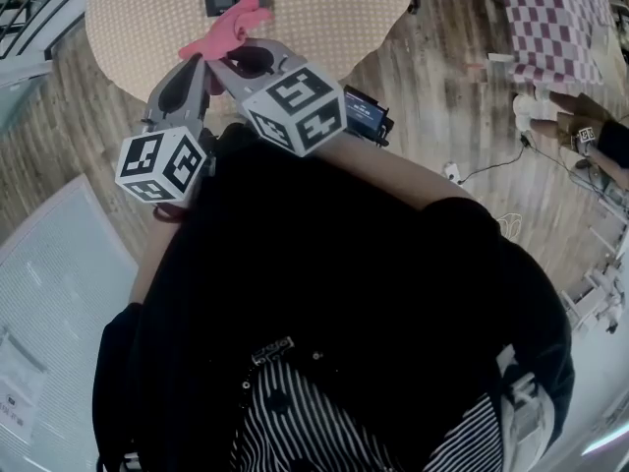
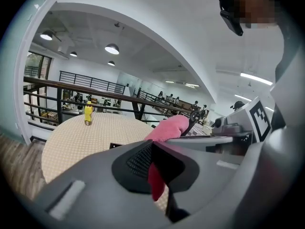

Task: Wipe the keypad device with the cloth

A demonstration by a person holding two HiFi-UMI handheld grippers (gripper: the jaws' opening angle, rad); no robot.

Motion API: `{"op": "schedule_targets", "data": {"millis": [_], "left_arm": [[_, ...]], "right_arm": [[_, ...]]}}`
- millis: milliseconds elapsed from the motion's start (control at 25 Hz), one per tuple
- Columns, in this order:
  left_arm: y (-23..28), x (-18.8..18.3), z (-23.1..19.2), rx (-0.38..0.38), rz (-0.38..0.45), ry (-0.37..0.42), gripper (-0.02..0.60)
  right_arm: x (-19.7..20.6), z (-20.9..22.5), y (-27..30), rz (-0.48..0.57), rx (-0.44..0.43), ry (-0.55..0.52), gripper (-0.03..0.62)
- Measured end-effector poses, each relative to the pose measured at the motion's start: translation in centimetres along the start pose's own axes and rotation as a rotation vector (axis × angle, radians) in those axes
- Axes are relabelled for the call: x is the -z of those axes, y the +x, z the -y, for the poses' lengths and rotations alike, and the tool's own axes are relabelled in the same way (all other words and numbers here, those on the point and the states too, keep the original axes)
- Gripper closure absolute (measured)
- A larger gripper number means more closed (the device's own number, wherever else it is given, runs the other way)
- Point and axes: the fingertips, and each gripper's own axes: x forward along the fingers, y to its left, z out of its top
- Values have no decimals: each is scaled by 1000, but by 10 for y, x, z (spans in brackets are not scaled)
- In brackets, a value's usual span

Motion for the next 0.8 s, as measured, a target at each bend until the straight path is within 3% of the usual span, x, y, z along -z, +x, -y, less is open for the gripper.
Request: {"op": "schedule_targets", "data": {"millis": [360,800], "left_arm": [[17,4,-8,-8,-12,-11,583],[59,-43,-17,80,-23,87,583]], "right_arm": [[4,16,10,-6,-18,12,548],[-45,55,29,75,50,58,548]]}}
